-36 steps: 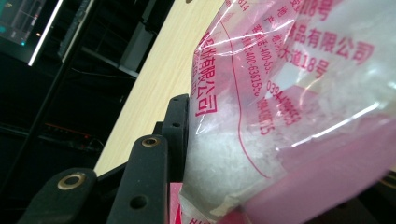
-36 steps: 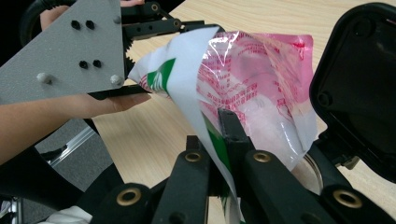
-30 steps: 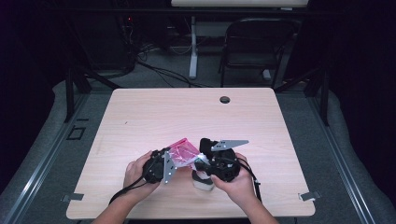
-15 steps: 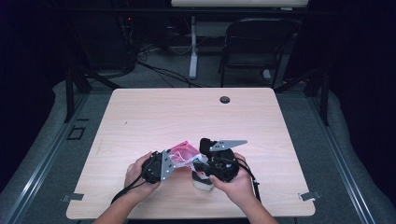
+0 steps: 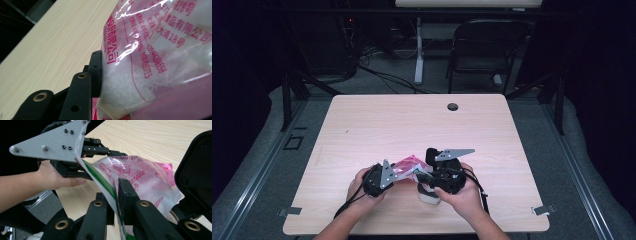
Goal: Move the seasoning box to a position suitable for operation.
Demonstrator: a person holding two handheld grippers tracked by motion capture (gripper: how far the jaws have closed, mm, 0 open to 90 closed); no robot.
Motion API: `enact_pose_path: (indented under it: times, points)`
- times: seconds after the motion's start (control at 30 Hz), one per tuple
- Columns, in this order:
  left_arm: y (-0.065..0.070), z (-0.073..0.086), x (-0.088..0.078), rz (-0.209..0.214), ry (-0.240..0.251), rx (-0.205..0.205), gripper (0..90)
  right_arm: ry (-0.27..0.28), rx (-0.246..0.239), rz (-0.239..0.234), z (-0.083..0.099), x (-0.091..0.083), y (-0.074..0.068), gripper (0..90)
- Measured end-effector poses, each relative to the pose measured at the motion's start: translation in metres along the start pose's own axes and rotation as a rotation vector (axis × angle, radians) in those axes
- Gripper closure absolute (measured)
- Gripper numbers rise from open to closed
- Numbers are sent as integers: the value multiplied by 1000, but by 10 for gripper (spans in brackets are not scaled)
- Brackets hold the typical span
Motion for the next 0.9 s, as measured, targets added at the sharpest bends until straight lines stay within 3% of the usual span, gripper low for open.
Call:
enact_pose_path:
  times: [0.37,0.6,0.9]
  points:
    - [-2,5,5,44,14,-69,702,18,1,-4,-3,0,-1,723]
    - [-5,10,9,97,22,-134,702,40,-24,7,-4,1,-1,621]
    - [-7,14,14,146,25,-195,703,66,-28,25,-6,0,0,578]
Point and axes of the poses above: each handheld gripper's, and its own axes: x roughly forward along the jaws, z roughly out of its underside, y roughly to its right, the point moved 1 cm from there along x, roughly forward along the jaws, and after that the axes turned 7 degrees about z, right-handed, at the moved point
